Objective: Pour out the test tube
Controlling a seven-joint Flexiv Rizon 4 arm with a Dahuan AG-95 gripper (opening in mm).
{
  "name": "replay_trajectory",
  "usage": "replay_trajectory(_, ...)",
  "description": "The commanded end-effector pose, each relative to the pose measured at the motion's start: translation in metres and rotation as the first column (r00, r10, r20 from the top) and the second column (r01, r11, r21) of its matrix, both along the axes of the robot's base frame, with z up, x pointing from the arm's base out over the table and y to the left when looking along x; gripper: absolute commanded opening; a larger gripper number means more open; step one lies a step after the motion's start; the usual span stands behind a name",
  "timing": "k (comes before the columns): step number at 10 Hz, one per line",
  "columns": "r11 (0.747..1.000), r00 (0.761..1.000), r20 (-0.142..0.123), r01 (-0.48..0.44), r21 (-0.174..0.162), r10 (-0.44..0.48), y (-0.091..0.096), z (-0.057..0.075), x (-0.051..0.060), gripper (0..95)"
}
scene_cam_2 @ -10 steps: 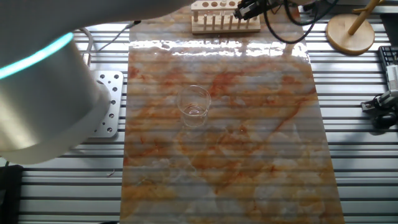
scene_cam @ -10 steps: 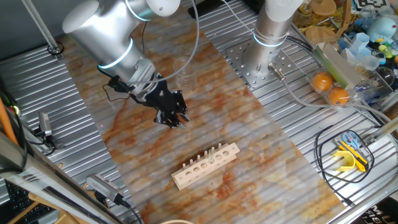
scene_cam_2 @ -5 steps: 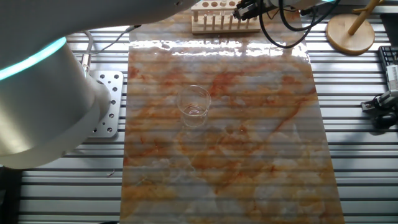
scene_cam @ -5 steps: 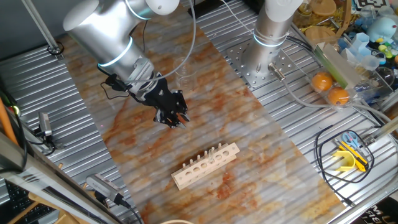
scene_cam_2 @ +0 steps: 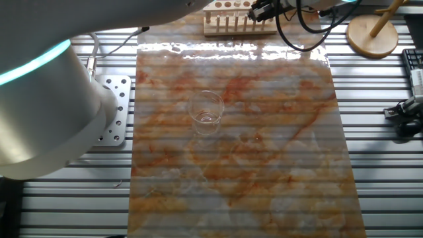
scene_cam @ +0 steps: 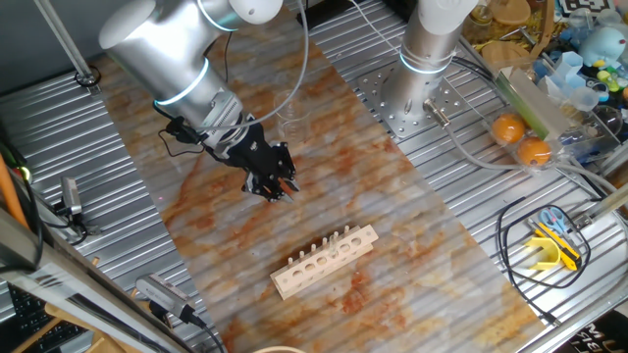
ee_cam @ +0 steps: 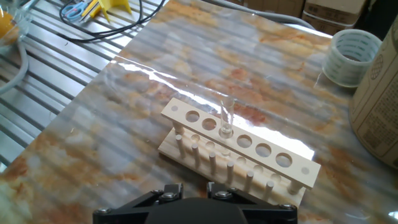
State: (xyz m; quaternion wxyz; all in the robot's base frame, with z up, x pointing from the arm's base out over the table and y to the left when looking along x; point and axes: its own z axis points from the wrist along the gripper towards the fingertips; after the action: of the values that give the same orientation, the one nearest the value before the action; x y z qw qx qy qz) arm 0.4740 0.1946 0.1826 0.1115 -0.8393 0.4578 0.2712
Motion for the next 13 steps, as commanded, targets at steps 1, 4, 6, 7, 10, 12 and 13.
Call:
replay_trajectory(1,1.0,1.0,0.0,0.0,0.0,0.0,0.0,0.0,0.0001,19.0)
replay_trajectory(4,1.0,1.0,0.0,0.0,0.0,0.0,0.0,0.0,0.0001,19.0)
replay_trajectory(6,1.0,1.0,0.0,0.0,0.0,0.0,0.0,0.0,0.0001,19.0)
replay_trajectory(7,1.0,1.0,0.0,0.0,0.0,0.0,0.0,0.0,0.0001,38.0)
replay_trajectory(10,0.998,0.998,0.018,0.057,-0.019,-0.057,0.0003,0.001,-0.001,38.0)
replay_trajectory(12,0.999,0.999,0.009,0.05,-0.004,-0.05,0.0011,0.0015,-0.0007,38.0)
replay_trajectory(13,0.999,0.999,-0.006,0.034,0.016,-0.034,0.0037,0.003,0.0002,38.0)
